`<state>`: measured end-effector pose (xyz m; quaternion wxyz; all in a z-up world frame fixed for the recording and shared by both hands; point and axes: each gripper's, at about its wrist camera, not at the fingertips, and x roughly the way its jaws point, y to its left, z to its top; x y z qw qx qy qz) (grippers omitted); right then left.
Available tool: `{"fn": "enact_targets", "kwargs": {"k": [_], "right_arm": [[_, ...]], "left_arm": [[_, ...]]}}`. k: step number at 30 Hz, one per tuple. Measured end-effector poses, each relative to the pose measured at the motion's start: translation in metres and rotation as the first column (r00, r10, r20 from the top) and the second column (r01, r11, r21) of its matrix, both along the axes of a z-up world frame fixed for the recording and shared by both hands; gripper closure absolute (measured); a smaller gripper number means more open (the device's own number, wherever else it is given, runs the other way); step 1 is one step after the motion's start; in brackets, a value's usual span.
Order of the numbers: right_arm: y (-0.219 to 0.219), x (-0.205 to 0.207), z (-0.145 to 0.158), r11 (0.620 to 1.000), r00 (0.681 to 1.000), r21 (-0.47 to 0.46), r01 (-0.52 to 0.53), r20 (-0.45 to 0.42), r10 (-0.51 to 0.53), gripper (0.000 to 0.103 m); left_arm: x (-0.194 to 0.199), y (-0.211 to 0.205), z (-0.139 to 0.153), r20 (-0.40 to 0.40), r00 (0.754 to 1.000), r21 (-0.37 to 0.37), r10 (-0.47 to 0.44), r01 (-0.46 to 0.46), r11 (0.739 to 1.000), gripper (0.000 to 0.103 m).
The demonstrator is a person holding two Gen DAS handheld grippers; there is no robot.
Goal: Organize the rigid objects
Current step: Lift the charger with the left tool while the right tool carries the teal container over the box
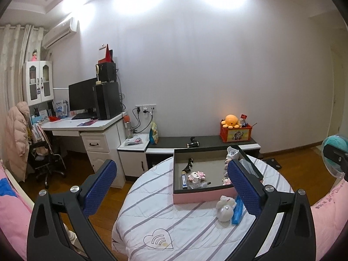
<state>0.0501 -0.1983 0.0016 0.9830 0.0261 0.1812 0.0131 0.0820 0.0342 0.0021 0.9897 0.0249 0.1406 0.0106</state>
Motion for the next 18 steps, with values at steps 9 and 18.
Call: {"fn": "enact_targets", "kwargs": {"k": [9,18], "right_arm": [[-0.003,0.01,0.0,1.0,1.0,-0.004,0.001,0.001,-0.001,0.065],[0.0,0.072,-0.014,1.0,0.997,-0.015,-0.021,-0.08,0.02,0.065]], "left_arm": [[0.003,0.001,-0.001,-0.001,1.0,0.001,0.006,-0.006,1.0,0.0],[0.077,0.01,-0.019,-0.154,0.988,0.003,0.025,-0.025,1.0,0.0]]}}
